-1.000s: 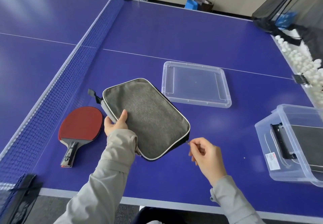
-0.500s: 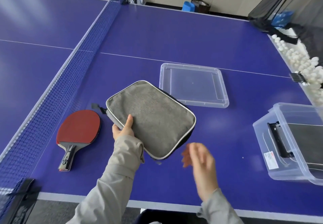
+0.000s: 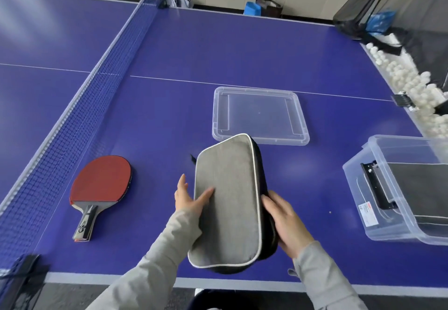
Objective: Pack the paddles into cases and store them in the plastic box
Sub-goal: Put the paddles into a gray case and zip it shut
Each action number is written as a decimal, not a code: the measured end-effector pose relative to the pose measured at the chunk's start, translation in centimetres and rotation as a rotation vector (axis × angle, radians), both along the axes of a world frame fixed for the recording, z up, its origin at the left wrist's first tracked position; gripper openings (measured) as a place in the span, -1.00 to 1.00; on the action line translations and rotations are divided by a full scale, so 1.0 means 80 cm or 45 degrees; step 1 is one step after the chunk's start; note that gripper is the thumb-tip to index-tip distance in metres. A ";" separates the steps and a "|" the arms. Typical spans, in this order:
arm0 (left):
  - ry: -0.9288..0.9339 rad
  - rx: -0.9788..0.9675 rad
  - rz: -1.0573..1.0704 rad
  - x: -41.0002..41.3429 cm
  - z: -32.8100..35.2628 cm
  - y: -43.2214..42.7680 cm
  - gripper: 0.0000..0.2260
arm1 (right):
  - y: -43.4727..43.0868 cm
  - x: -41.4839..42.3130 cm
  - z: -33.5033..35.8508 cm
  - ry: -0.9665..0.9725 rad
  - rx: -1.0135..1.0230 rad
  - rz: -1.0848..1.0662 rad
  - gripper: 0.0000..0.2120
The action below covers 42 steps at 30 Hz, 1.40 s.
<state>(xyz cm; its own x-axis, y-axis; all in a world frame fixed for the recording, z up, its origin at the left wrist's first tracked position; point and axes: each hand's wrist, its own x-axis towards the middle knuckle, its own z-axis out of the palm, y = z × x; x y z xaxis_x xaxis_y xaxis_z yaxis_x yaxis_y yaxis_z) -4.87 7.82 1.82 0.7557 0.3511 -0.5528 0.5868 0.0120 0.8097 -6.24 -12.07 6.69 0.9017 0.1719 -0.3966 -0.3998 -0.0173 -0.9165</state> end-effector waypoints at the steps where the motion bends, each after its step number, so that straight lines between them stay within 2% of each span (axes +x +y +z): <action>1: -0.005 0.100 -0.109 -0.004 0.004 -0.011 -0.22 | 0.005 -0.002 -0.003 -0.099 -0.133 -0.002 -0.78; 3: -0.079 0.031 -0.304 -0.011 0.021 -0.041 -0.30 | 0.015 -0.007 -0.011 -0.260 -0.325 0.017 -0.86; 6: -0.160 -0.298 -0.368 -0.020 0.037 -0.080 -0.44 | 0.031 -0.015 -0.016 -0.317 -0.460 0.011 -0.78; 9: -0.200 -0.446 -0.262 -0.025 0.048 -0.085 -0.54 | 0.039 -0.024 -0.018 -0.323 -0.457 0.028 -0.79; 12: -0.191 -0.468 -0.306 -0.026 0.052 -0.074 -0.63 | 0.036 -0.024 -0.021 -0.305 -0.413 0.062 -0.80; 18: -0.210 -0.266 -0.303 -0.026 0.035 -0.029 -0.79 | 0.025 -0.013 -0.032 -0.254 -0.503 0.299 -0.53; 20: -0.203 -0.201 -0.224 -0.023 0.021 -0.004 -0.74 | 0.013 -0.005 -0.038 -0.262 -0.572 0.269 -0.54; 22: -0.167 -0.129 -0.140 -0.020 0.001 0.026 -0.60 | -0.006 0.006 -0.046 -0.247 -0.604 0.187 -0.57; 25: -0.093 -0.028 -0.097 -0.022 -0.034 0.069 -0.46 | -0.038 0.023 -0.060 -0.147 -0.607 0.047 -0.60; 30: 0.051 0.217 0.030 -0.026 -0.084 0.111 -0.45 | -0.085 0.039 -0.098 0.014 -0.727 -0.053 -0.62; 33: 0.091 0.274 0.073 -0.028 -0.106 0.114 -0.45 | -0.101 0.038 -0.125 0.130 -0.741 -0.068 -0.61; 36: 0.098 0.383 0.019 -0.029 -0.119 0.104 -0.42 | -0.102 0.035 -0.151 0.187 -0.829 -0.073 -0.58; 42: 0.124 0.703 -0.272 -0.038 -0.140 0.092 -0.31 | -0.095 0.026 -0.192 0.270 -0.972 -0.071 -0.28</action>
<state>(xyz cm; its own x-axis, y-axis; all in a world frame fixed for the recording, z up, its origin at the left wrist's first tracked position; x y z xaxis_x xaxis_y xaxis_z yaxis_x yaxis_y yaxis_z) -7.94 15.19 -9.40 0.7964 0.4516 -0.4022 0.6014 -0.5215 0.6052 -4.14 -19.68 -8.65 0.7933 -0.2595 -0.5508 -0.5829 -0.5852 -0.5638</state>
